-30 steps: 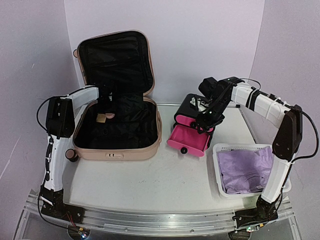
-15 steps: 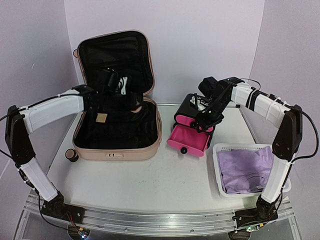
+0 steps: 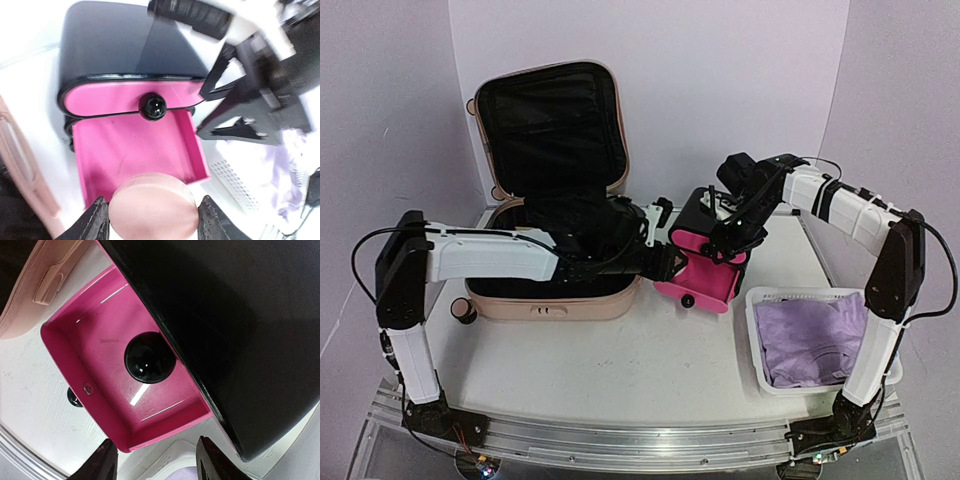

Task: Open, take out, and arrange the luggage

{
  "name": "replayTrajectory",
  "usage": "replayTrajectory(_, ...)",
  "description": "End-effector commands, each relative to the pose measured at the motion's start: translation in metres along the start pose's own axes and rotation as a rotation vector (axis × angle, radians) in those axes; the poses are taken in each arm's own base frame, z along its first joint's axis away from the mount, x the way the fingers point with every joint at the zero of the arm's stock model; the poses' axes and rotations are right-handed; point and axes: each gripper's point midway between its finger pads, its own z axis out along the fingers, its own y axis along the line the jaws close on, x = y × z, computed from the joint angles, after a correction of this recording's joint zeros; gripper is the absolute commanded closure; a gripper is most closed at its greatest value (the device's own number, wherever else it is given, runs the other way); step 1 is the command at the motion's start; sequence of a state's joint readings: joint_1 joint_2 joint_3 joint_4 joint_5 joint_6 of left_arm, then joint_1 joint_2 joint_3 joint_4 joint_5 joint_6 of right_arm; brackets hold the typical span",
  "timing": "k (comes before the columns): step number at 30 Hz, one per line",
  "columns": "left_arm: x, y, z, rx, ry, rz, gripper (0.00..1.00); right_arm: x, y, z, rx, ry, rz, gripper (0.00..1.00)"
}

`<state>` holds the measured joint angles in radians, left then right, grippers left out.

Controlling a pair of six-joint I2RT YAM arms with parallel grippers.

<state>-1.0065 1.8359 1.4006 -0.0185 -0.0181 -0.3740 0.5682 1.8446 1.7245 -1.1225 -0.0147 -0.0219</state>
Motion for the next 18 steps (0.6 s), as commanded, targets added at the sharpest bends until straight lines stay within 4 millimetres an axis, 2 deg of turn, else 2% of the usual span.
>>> replayTrajectory(1, -0.031, -0.018, 0.025, 0.05, -0.098, 0.013, 0.65, -0.012, -0.001, -0.031, 0.015, -0.103, 0.01, 0.45)
replayTrajectory(10, -0.02, -0.012, 0.073, 0.026, -0.08, -0.002, 0.64, -0.011, -0.001, -0.037, 0.015, -0.116, 0.01, 0.45)
replayTrajectory(15, -0.013, -0.006, 0.091, 0.007, -0.074, -0.003, 0.64, -0.009, 0.001, -0.037, 0.005, -0.115, 0.043, 0.45)
replayTrajectory(18, -0.011, -0.003, 0.097, -0.008, -0.076, 0.014, 0.6, -0.009, 0.003, -0.036, -0.007, -0.117, 0.052, 0.45)
